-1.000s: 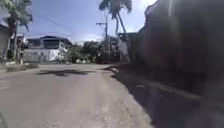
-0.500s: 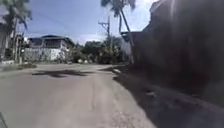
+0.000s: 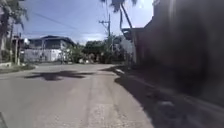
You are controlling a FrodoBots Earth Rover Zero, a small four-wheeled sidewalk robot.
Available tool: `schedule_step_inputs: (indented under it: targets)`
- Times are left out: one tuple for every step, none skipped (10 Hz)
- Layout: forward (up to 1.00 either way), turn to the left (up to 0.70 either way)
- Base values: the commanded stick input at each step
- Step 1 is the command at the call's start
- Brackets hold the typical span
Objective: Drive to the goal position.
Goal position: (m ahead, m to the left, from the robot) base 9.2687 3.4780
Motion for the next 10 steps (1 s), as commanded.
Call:
schedule_step_inputs:
  targets:
    - [1.00,0.00]
    - [1.00,0.00]
    - [1.00,0.00]
    - [1.00,0.00]
    - [1.00,0.00]
    - [1.00,0.00]
    - [1.00,0.00]
    - [1.00,0.00]
    - [1.00,0.31]
    - [1.00,0.40]
